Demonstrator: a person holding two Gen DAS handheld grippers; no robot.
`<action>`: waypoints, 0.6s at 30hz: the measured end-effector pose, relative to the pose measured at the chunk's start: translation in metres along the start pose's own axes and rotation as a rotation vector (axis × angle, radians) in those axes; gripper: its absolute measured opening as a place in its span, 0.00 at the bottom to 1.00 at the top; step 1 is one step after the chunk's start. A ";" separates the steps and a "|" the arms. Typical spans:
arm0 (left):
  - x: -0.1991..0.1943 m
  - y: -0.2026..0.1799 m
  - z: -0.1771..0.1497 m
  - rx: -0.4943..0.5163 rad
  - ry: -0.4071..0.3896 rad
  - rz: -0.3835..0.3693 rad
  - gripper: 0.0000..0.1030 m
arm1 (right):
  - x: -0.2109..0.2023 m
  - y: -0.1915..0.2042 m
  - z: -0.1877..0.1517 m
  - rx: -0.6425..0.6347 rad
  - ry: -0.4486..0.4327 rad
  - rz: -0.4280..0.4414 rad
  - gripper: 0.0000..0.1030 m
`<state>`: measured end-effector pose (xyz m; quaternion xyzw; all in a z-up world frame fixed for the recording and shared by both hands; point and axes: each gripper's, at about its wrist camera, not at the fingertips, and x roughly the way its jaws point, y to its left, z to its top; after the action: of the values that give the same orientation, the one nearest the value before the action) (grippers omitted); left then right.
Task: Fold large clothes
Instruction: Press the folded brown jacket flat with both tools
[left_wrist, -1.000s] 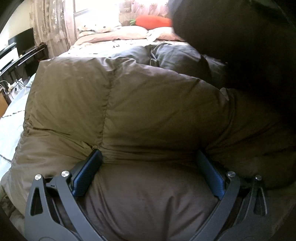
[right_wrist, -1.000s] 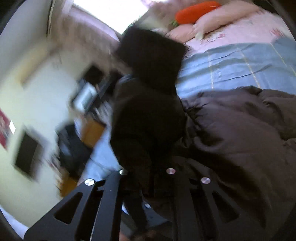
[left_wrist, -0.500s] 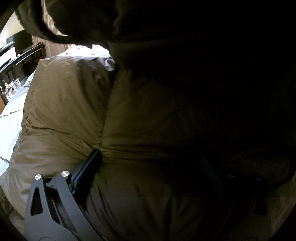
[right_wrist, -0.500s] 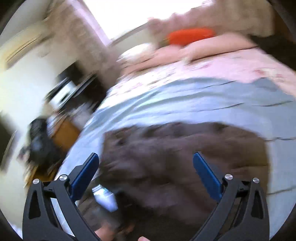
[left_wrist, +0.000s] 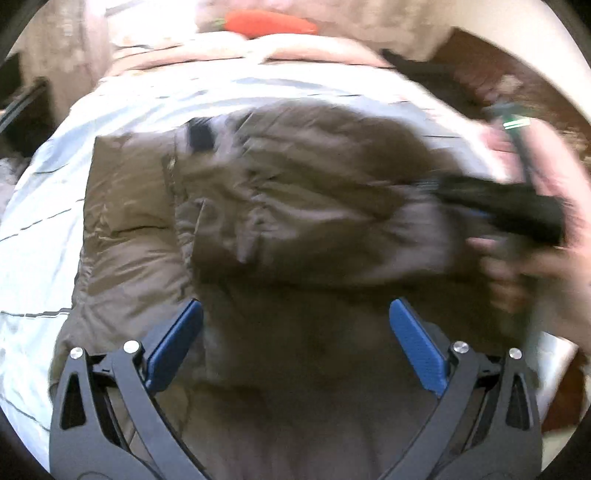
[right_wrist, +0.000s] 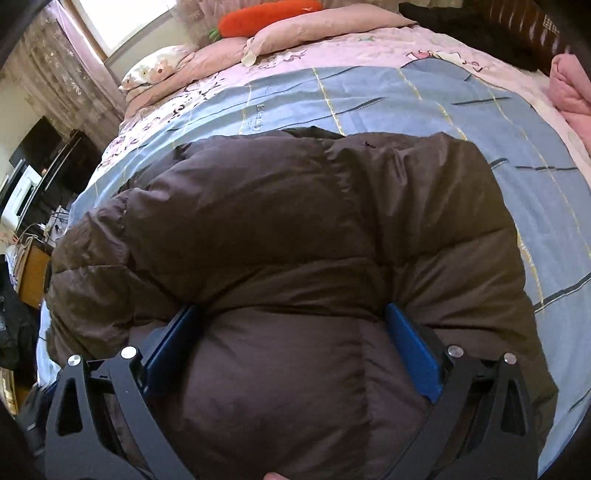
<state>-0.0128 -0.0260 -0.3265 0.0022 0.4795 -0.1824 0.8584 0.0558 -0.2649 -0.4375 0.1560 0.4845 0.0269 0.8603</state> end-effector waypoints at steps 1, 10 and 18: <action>-0.016 -0.003 0.005 0.016 -0.025 -0.013 0.98 | 0.004 -0.004 0.002 0.002 0.006 0.010 0.98; 0.035 0.002 0.088 -0.186 -0.202 0.332 0.98 | 0.004 -0.005 0.002 -0.015 0.019 0.026 0.99; 0.126 0.034 0.061 -0.178 -0.111 0.323 0.98 | 0.020 -0.001 0.009 -0.099 0.034 -0.003 0.99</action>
<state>0.1075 -0.0441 -0.4033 -0.0069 0.4392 0.0009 0.8984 0.0732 -0.2637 -0.4497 0.1122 0.4972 0.0521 0.8588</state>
